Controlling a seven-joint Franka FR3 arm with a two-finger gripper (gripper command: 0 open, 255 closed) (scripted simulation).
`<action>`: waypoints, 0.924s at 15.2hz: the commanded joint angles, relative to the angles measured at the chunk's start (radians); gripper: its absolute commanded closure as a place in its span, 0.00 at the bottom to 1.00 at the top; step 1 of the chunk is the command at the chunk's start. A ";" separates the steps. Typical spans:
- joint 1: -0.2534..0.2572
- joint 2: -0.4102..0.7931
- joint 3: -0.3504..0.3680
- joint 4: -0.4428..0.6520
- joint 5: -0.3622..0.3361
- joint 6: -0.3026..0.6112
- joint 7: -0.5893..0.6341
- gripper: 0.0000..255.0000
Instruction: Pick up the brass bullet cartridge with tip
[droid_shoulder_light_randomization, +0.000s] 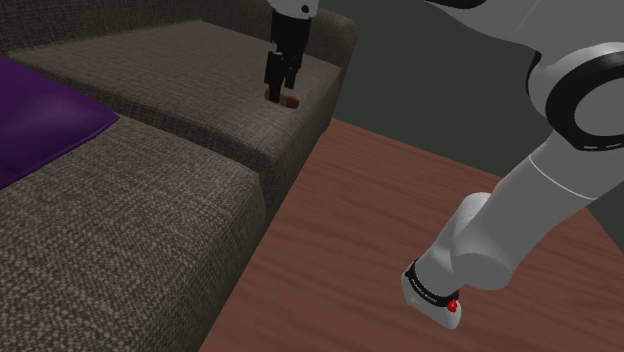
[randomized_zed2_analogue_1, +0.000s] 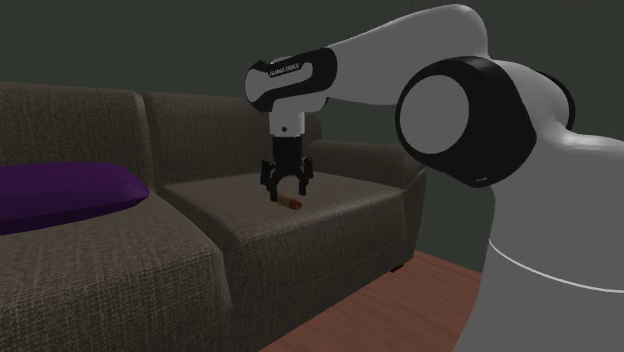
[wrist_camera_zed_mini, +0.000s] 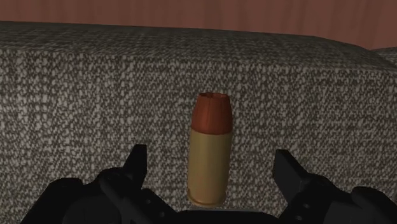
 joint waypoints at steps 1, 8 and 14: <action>0.000 -0.006 0.000 -0.042 0.001 0.037 -0.001 0.00; 0.000 -0.004 0.000 -0.039 0.001 0.036 -0.001 1.00; 0.000 -0.003 0.000 -0.026 0.000 0.023 -0.001 1.00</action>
